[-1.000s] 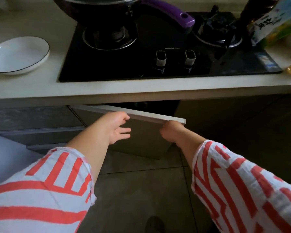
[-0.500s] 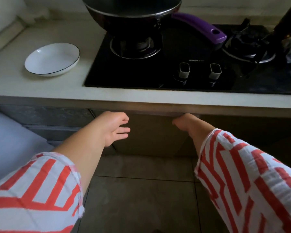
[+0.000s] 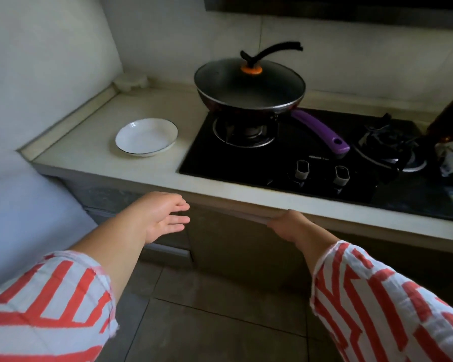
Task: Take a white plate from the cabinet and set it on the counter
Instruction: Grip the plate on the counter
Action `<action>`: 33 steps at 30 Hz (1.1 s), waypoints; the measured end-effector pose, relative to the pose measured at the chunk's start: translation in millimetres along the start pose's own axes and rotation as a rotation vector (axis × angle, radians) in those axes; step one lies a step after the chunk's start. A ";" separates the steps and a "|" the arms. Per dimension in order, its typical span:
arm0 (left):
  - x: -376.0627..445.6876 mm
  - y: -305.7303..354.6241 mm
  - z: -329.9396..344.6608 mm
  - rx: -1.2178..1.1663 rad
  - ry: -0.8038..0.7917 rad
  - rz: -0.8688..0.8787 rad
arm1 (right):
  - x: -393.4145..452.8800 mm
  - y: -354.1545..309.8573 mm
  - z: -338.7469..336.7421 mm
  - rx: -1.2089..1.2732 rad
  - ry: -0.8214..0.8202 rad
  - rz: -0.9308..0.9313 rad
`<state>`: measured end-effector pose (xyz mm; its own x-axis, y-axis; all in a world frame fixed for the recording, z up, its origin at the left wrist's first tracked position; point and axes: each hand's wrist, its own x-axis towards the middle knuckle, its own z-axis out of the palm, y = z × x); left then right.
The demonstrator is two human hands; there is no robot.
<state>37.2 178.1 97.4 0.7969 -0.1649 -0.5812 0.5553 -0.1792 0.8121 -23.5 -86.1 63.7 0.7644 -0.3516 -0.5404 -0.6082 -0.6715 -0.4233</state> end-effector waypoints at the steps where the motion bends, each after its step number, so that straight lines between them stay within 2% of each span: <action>1: -4.8 6.6 -11.1 -0.013 0.018 0.016 | -6.1 -15.7 -3.1 -0.007 0.011 -0.052; 5: -9.8 30.2 -56.2 -0.060 0.074 0.063 | -24.8 -84.5 -11.4 -0.218 0.045 -0.319; 10: 18.8 55.9 -109.6 -0.102 0.146 0.104 | -26.4 -161.7 -14.5 -0.228 0.065 -0.381; 18: 115.6 117.8 -189.8 -0.047 0.129 0.149 | 34.8 -269.9 1.7 -0.129 0.149 -0.244; 22: 161.7 140.9 -222.4 0.022 0.163 0.156 | 69.3 -303.3 18.1 -0.229 0.185 -0.219; 26: 204.5 149.9 -236.9 0.074 0.172 0.101 | 102.5 -322.2 40.7 -0.203 0.113 -0.078; 28: 220.0 148.1 -235.6 0.087 0.126 0.069 | 113.2 -327.0 42.7 -0.326 0.173 -0.152; 29: 227.4 147.2 -234.4 0.100 0.104 0.059 | 111.2 -331.1 35.4 -0.445 0.137 -0.151; 30: 233.4 146.8 -233.2 0.119 0.088 0.052 | 114.2 -333.4 32.9 -0.584 0.212 -0.173; 31: 237.8 146.7 -232.1 0.142 0.077 0.044 | 123.1 -335.9 33.0 -0.683 0.189 -0.106; 33: 245.1 146.1 -229.4 0.184 0.055 0.024 | 150.4 -328.7 43.4 -0.656 0.086 -0.057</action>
<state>368.2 334.0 85.3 0.8236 -0.1193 -0.5545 0.4875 -0.3507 0.7996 282.1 110.1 89.9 0.8226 -0.3365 -0.4584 -0.3309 -0.9388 0.0955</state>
